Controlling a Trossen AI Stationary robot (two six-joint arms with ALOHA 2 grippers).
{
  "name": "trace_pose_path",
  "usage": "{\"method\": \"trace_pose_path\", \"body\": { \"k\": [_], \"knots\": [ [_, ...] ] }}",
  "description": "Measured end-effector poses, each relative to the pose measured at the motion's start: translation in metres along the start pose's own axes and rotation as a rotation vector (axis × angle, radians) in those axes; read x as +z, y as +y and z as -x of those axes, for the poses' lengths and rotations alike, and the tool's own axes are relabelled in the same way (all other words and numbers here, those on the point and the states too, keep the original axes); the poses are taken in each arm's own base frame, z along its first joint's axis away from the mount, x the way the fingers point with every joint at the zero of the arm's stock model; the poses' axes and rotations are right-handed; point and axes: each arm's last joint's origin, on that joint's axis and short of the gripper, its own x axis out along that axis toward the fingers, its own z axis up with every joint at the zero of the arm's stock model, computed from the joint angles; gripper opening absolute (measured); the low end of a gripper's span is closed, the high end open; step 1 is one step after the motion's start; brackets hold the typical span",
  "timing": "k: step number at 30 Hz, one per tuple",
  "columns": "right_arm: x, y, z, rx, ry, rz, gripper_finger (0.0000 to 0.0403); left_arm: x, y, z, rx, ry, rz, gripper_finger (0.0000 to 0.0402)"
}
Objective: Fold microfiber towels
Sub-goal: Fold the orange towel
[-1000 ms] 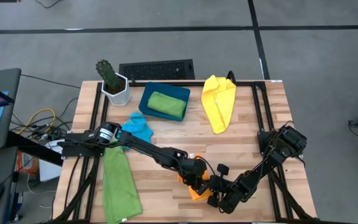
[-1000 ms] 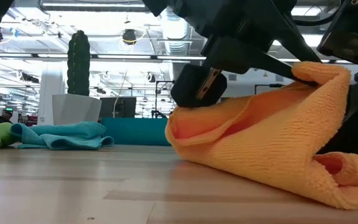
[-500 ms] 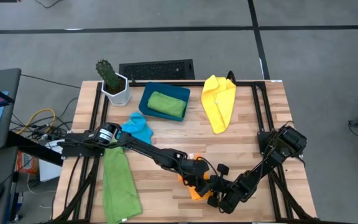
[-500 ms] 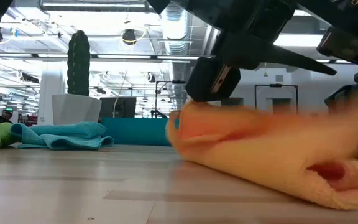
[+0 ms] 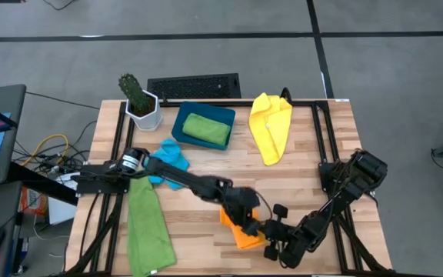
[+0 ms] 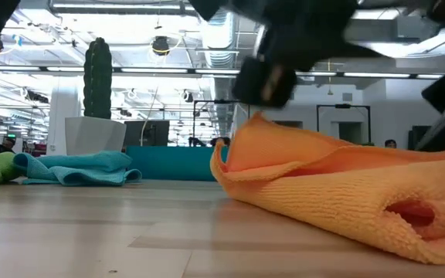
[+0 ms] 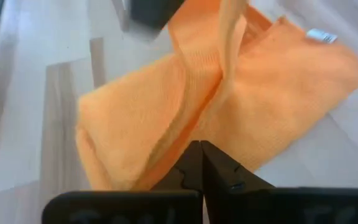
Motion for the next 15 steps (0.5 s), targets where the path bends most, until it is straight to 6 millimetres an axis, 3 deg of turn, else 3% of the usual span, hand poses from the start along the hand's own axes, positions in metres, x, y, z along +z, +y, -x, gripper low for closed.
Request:
{"method": "trace_pose_path", "body": {
  "k": [3,10,12,15],
  "knots": [
    [0.007,0.0,0.008,0.021,-0.017,-0.018,0.0026,-0.006,-0.015,0.027,0.043,0.019,-0.021,0.0141],
    [0.011,0.0,0.014,0.025,-0.042,-0.03,0.0024,-0.067,-0.049,0.096,0.444,-0.1,-0.115,0.0094],
    [0.011,0.0,0.014,0.024,-0.044,-0.032,0.0023,-0.091,-0.045,0.099,0.6,-0.138,-0.106,0.0074],
    [0.012,0.0,0.014,0.022,-0.046,-0.031,0.0024,-0.117,-0.019,0.076,0.689,-0.096,-0.071,0.0035]
  ]
}}
